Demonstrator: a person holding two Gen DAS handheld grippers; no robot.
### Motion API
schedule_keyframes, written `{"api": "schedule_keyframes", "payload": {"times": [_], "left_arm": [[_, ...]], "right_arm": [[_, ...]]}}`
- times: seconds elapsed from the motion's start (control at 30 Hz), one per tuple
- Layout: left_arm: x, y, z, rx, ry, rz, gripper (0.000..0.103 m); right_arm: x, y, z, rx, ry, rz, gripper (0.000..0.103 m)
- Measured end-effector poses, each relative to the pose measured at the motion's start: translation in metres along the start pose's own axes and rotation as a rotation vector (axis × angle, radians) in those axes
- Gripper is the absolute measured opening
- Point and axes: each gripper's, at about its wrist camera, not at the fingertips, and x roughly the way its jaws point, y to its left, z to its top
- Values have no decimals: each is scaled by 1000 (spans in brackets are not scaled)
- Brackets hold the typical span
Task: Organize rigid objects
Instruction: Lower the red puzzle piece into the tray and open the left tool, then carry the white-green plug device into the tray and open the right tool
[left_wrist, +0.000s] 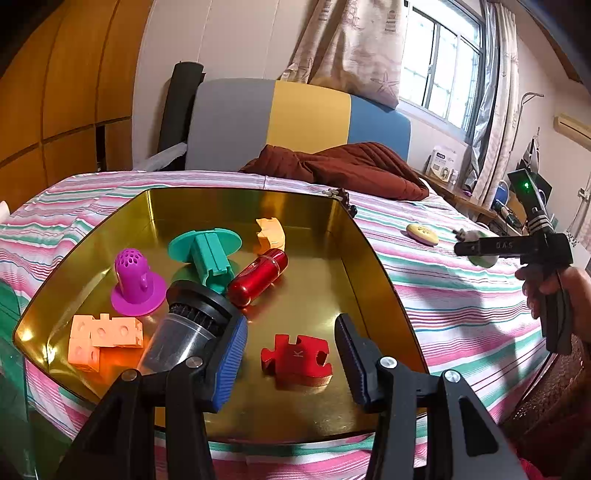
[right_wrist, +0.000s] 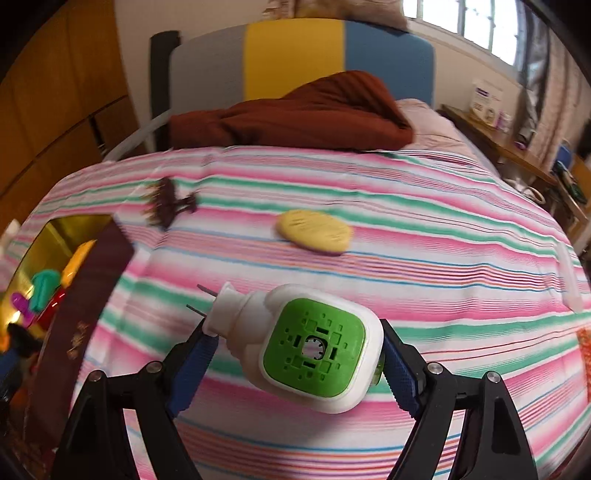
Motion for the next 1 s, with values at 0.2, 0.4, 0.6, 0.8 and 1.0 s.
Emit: {"api": "schedule_keyframes", "payload": {"times": [0.2, 0.4, 0.6, 0.8, 1.0], "left_arm": [[-3, 1, 0, -9, -8, -18, 50], [-7, 4, -2, -16, -14, -24, 50], [-13, 5, -4, -14, -22, -23, 50], [-17, 3, -1, -7, -41, 4, 50], [-18, 3, -1, -7, -40, 12, 50]], "right_arm": [[-15, 53, 3, -76, -15, 101, 84], [-32, 123, 16, -187, -31, 217, 84], [-34, 195, 12, -376, -26, 261, 84], [-13, 239, 6, -536, 40, 211, 84], [9, 250, -1, -584, 100, 180, 84]]}}
